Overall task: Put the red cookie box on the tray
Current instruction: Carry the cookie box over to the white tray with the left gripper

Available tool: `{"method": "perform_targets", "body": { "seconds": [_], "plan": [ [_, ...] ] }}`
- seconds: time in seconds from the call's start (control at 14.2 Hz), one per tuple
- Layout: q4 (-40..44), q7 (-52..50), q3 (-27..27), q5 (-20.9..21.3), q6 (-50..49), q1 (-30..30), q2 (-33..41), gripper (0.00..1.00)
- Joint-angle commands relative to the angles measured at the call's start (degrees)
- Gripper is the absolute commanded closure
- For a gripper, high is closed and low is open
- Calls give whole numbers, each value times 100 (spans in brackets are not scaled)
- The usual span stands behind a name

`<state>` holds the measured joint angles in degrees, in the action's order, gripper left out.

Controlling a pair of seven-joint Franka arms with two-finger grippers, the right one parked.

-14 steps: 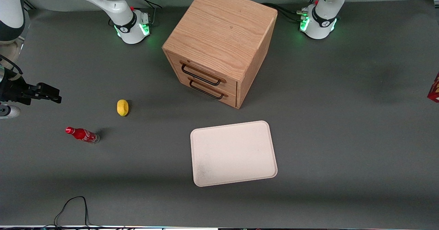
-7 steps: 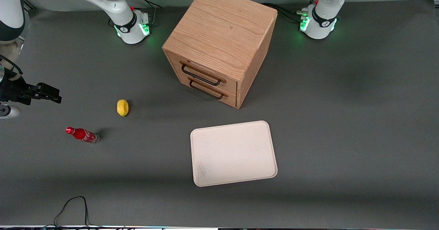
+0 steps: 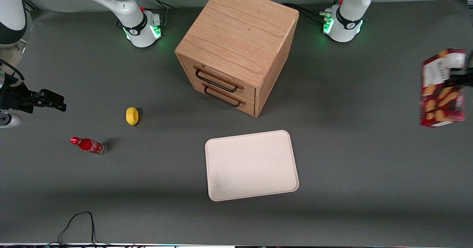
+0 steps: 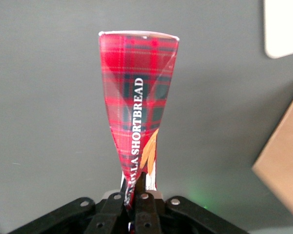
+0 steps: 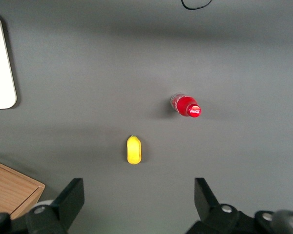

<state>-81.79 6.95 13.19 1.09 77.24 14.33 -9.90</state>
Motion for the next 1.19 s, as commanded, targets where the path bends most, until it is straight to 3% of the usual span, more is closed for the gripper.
{"method": "perform_targets", "body": {
  "seconds": [0.0, 0.21, 0.49, 1.12],
  "plan": [
    [768, -1927, 717, -56, 176, -289, -800, 100],
    [1523, -3468, 896, 6, 800, -1061, -1758, 100],
    [2474, -4507, 860, 181, 1449, -1968, -2875, 100],
    [2405, -4755, 658, 700, 3200, -2637, -4080, 100]
  ]
}}
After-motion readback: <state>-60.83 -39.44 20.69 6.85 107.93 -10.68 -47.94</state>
